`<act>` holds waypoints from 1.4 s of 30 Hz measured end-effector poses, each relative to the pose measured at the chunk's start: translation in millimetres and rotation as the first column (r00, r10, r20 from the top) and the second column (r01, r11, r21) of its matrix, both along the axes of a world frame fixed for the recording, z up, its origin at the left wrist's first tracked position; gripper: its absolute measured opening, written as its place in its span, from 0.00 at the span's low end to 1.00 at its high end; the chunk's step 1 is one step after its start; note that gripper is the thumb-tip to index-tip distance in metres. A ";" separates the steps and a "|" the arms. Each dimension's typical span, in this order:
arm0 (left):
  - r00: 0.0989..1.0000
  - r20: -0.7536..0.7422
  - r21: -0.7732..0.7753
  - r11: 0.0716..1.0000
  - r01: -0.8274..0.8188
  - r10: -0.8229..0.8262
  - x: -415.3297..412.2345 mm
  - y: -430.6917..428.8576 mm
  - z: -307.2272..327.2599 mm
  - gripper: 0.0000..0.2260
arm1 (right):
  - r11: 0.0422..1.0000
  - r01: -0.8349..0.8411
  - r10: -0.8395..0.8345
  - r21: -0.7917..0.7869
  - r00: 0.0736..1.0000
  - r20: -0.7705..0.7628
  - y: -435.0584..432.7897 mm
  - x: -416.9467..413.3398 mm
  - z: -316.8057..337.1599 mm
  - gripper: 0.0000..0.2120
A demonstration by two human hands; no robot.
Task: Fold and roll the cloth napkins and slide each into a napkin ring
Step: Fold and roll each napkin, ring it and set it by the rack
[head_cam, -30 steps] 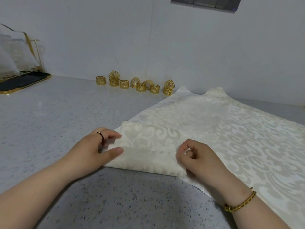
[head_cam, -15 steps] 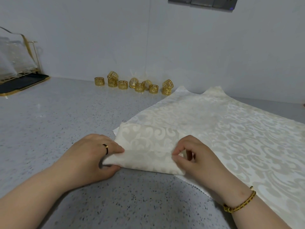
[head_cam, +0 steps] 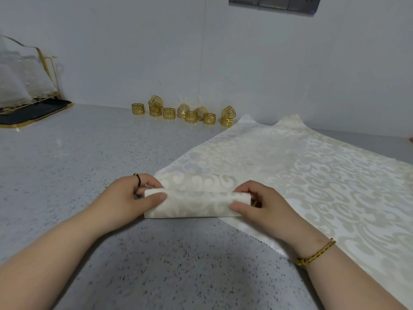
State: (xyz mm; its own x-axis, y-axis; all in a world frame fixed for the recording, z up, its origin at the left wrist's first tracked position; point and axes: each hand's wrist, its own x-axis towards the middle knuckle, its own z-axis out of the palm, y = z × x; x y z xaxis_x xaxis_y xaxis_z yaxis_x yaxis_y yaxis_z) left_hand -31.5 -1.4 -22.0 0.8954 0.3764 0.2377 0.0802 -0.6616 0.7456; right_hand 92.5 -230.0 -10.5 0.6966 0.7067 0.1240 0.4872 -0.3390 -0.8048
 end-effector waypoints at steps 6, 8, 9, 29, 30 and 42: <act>0.996 -0.017 0.094 0.992 -0.088 0.090 2.6 0.4 -2.7 0.06 | 0.985 0.153 -0.155 0.080 0.988 0.017 10.5 3.5 -9.8 0.12; 0.998 0.044 0.152 0.987 -0.052 0.045 1.0 2.4 -2.0 0.12 | 0.984 0.159 -0.166 0.083 0.982 0.084 10.7 4.2 -9.5 0.15; 0.997 0.082 0.193 0.981 -0.026 0.010 0.8 3.1 -1.6 0.14 | 0.987 0.151 -0.158 0.056 0.975 0.154 9.7 4.2 -9.8 0.15; 0.998 0.012 0.269 0.962 0.055 -0.060 -8.3 2.2 4.8 0.07 | 0.996 0.071 -0.053 -0.050 0.955 0.291 -1.5 -2.2 -2.9 0.08; 0.998 0.027 0.174 0.983 0.054 -0.059 -9.4 2.5 5.4 0.09 | 0.998 0.068 -0.069 0.012 0.969 0.237 -2.2 -3.8 -0.5 0.08; 0.996 -0.034 -0.022 0.996 -0.088 0.087 4.4 2.7 -4.9 0.05 | 0.982 0.131 -0.132 0.134 0.991 0.001 7.6 -2.7 -8.5 0.06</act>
State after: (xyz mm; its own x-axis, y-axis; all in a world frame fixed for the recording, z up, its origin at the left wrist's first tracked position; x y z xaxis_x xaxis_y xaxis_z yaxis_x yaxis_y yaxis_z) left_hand -27.1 1.3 -26.9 0.8662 0.4585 0.1990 0.1616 -0.6336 0.7566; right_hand 89.8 -222.4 -19.0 0.7804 0.5859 0.2182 0.4534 -0.2902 -0.8427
